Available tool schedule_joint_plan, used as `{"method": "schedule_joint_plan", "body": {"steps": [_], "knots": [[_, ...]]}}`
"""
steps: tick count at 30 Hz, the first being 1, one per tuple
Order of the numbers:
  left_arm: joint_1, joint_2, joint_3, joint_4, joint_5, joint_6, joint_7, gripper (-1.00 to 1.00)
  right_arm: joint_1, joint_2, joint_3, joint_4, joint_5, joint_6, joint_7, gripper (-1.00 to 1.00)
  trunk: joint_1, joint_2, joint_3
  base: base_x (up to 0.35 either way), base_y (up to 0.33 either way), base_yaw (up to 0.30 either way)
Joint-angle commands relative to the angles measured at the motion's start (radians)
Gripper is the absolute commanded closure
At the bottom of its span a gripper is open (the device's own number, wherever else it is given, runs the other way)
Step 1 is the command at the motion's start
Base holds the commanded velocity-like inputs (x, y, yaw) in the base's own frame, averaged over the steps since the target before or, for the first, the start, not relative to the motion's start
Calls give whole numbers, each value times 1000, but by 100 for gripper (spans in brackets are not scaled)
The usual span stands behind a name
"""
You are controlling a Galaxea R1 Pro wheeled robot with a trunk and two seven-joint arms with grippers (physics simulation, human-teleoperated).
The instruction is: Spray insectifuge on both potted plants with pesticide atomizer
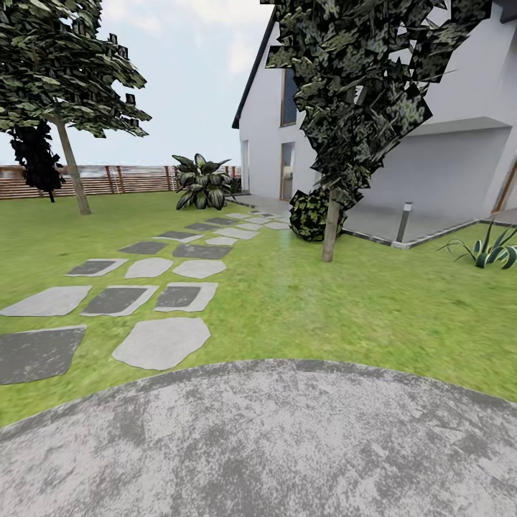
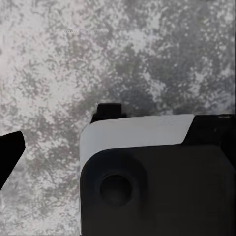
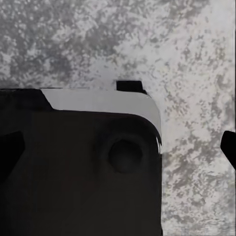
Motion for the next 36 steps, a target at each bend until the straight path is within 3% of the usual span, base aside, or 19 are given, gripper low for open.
{"method": "schedule_joint_plan", "body": {"steps": [1, 7, 10, 18, 36], "knots": [[-3, 0, 0, -3, 0, -1, 1, -100, 1, 0, -1, -35, -1, 3, -1, -100, 0, -1, -1, 0, 0, 0], [-68, 0, -1, -9, 0, -2, -2, -100, 1, 0, -1, -236, -2, 8, 1, -100, 0, -1, -1, 0, 0, 0], [-78, 0, -2, -11, -2, -4, -2, -100, 1, 0, 0, -282, 2, 6, 6, -100, 0, -1, -1, 0, 0, 0], [-79, 0, -2, -69, 0, -5, 0, -100, 1, -1, -1, -293, -2, -5, 7, -100, 0, -1, -1, 0, 0, 0], [-79, 0, 11, -74, 12, -5, -8, -100, 1, 0, -1, -289, -2, -6, 6, -100, 0, -1, -1, 0, 0, 0]]}}
